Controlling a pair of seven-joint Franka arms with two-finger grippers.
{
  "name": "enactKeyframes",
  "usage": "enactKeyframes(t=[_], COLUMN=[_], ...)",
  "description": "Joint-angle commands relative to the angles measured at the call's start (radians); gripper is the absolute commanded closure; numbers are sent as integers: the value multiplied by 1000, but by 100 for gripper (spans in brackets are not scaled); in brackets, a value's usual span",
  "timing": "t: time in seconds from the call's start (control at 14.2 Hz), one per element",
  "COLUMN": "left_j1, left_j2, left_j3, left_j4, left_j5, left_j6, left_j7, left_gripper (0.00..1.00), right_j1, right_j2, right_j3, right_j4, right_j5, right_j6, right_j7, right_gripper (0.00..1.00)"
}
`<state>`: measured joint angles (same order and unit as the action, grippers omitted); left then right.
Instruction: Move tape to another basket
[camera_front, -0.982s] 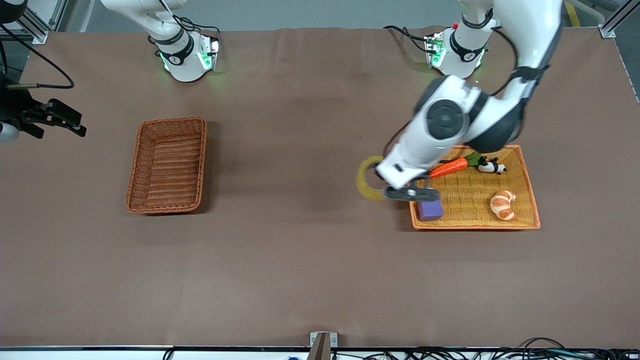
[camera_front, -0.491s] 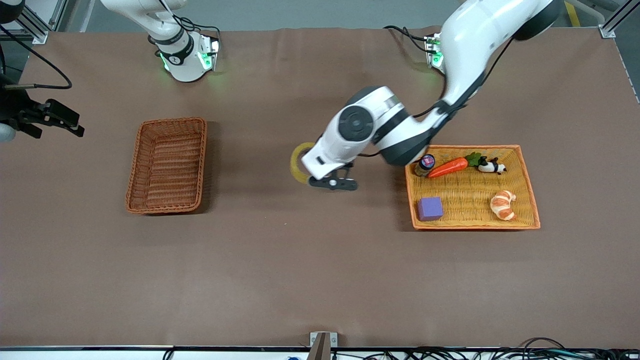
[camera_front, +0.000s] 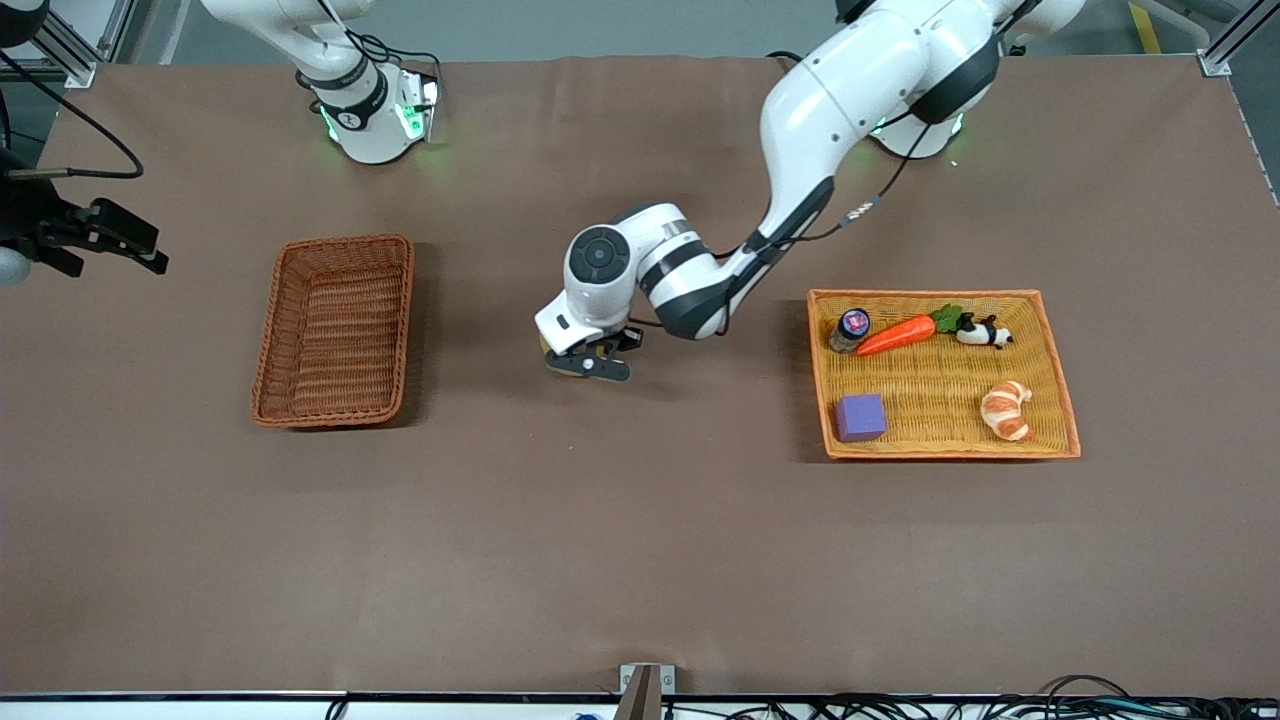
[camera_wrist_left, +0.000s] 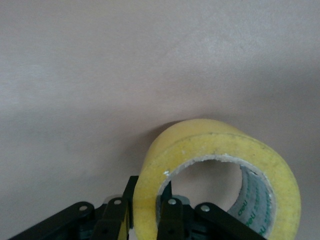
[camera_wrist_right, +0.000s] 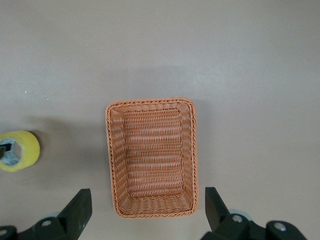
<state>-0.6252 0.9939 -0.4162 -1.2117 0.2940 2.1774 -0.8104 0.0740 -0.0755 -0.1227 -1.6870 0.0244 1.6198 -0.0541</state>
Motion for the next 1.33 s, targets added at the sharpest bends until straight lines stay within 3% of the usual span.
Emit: enactKeyframes(t=[0.0,0.21,0.35,0.42,0.49,0.56,0.84,0.91,0.98,1.26], left_j1=[-10,-19,-16,2,25,53,163,185,209,320], left_j2=[28,46,35,22,-4,-33,-179,-222,-257,-388], left_j3=[8,8,8,4,2,-1,-3,0,2,14], left_j4=[44,44,41,38,35,29,18,15,14,-18], left_j5=[14,11,7,-22,-86,-152,-255,-256,-248,-231], left_j6=[22,28,29,22,15,7,-155,-203,-252,-433], left_j7=[-1,0,-6,-9,-10,-9,-3,-6,2,13], left_gripper=[89,79,38,30,29,19,16,12,2,0], right_j1=[-2,6,7,7,10,10,30,33,33,93], right_j2=[-7,-3,0,2,5,8,14,16,23,95], right_j3=[1,5,8,9,11,11,30,63,89,214], right_j4=[-11,-13,-14,-16,-17,-19,-60,-85,-104,-186], right_j5=[8,9,9,9,9,9,9,9,9,9], right_j6=[12,25,26,25,26,28,63,87,107,276], right_j7=[7,7,7,7,7,5,7,8,10,155], right_gripper=[0,0,0,0,0,0,0,0,0,0])
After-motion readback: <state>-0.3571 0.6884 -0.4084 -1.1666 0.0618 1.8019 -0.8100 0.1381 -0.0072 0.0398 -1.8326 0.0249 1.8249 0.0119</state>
